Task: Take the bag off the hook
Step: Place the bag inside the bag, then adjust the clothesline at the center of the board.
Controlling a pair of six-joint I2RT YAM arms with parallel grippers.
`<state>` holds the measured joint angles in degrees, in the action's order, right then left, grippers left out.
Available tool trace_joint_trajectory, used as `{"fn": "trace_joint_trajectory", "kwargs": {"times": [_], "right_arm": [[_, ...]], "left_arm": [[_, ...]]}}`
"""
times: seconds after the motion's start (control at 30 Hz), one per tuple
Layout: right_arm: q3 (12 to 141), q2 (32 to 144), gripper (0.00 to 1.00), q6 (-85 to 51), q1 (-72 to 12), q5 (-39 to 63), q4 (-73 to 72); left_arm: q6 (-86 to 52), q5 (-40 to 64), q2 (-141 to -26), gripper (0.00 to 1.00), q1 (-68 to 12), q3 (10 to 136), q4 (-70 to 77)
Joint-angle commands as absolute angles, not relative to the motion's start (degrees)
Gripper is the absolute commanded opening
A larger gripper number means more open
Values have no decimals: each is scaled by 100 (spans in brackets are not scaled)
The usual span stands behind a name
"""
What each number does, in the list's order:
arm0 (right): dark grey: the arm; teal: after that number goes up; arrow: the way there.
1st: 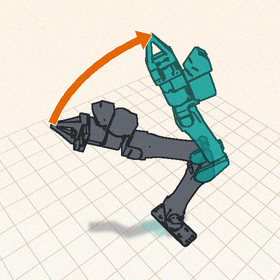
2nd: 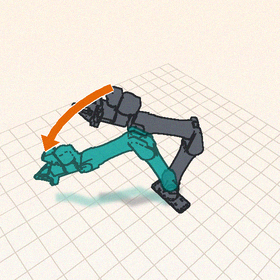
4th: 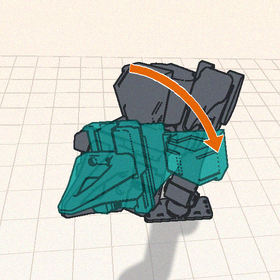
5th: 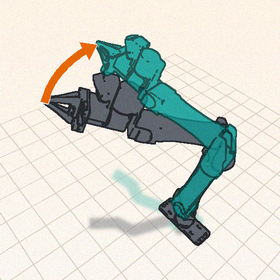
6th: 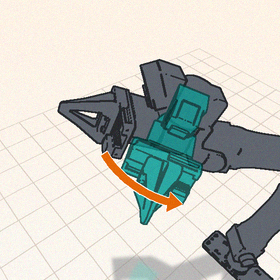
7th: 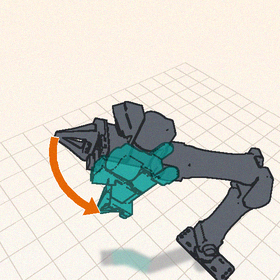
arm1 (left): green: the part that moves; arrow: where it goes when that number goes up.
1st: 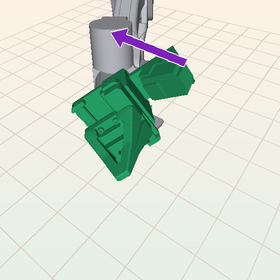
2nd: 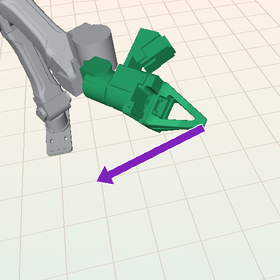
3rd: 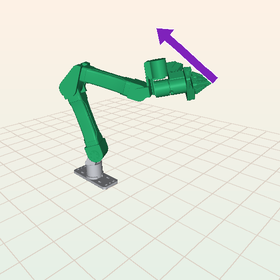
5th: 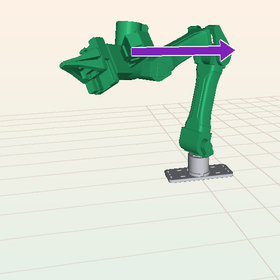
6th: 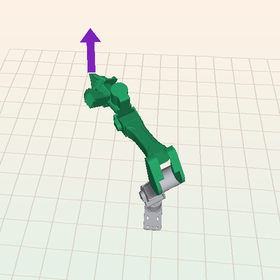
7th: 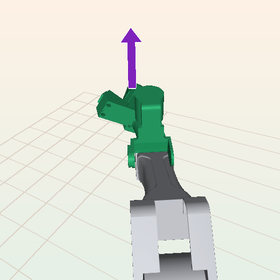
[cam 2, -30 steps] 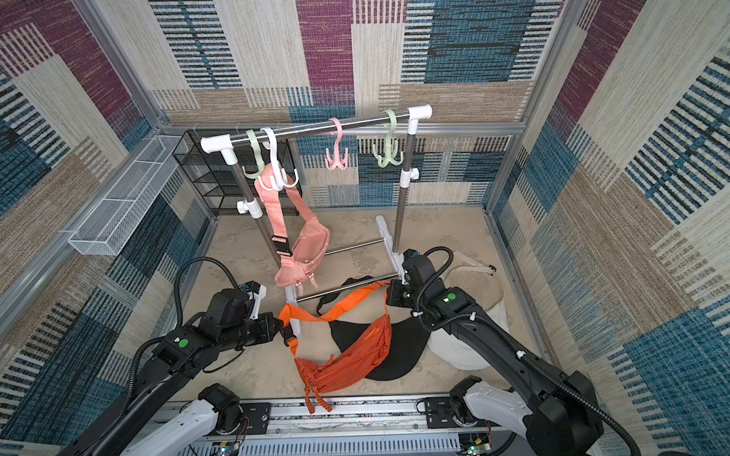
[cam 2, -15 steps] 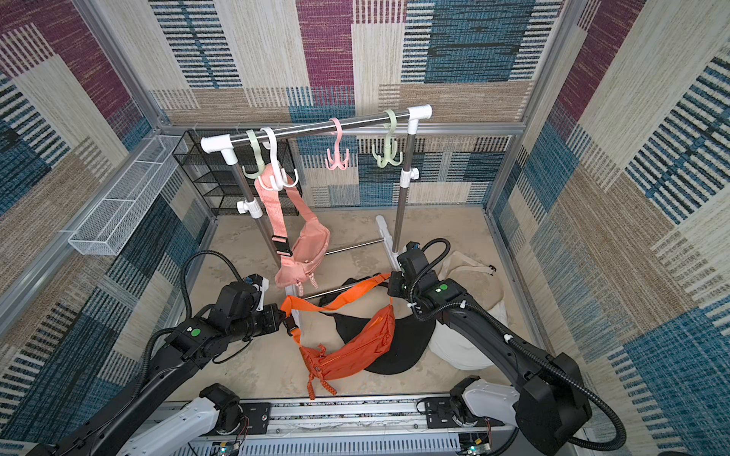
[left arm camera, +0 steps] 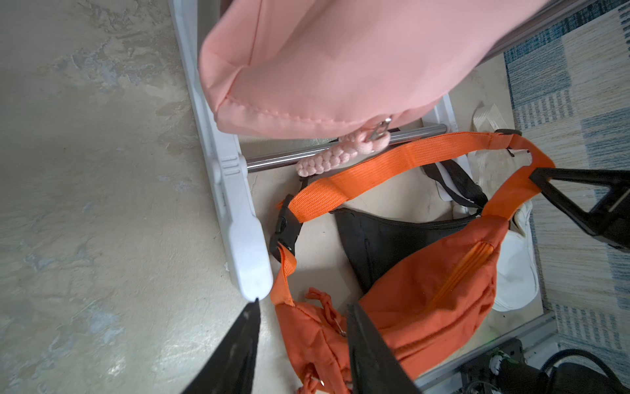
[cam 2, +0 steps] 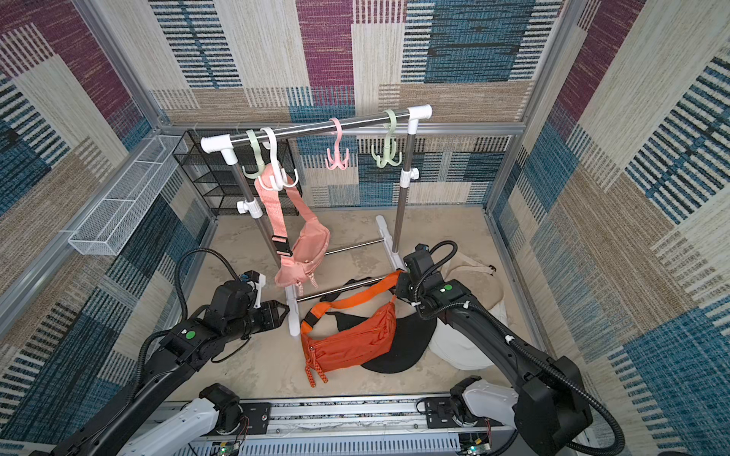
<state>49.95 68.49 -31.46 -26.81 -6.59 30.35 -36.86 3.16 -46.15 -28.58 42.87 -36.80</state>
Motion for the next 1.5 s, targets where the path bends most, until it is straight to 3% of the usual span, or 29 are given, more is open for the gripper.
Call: {"fn": "trace_joint_trajectory", "kwargs": {"times": [0.0, 0.13, 0.23, 0.33, 0.5, 0.7, 0.8, 1.1, 1.47], "right_arm": [[5033, 6862, 17, -3149, -2616, -786, 3071], [5121, 6851, 26, -3077, -2506, -860, 3150], [5268, 6747, 49, -2969, -2487, -768, 3210], [5538, 6531, 62, -2902, -2487, -738, 3327], [6080, 6070, 63, -2522, -2496, -436, 3239], [6356, 5995, 65, -1817, -2513, 1066, 1802], [6659, 6387, 66, -1504, -2620, 1473, 1267], [7711, 7782, 68, -584, -2964, 2172, -59], [8545, 9593, 72, 138, -3015, 2744, -1107]], "left_arm": [[-3580, 160, -4546, 45, -2856, 4336, -3752], [-3521, 33, -4396, 45, -2856, 4365, -3866], [-3349, -50, -4258, 45, -2856, 4496, -3984], [-3071, -113, -4170, 44, -2856, 4784, -4137], [-2621, -58, -4157, 43, -2856, 5361, -4233], [-2154, 162, -4206, 48, -2856, 5910, -3754], [-1889, 193, -4390, 53, -2856, 6268, -3621], [-1358, 74, -5375, 53, -2856, 7615, -3890], [-1406, -119, -6169, 53, -2856, 8079, -3568]]}}
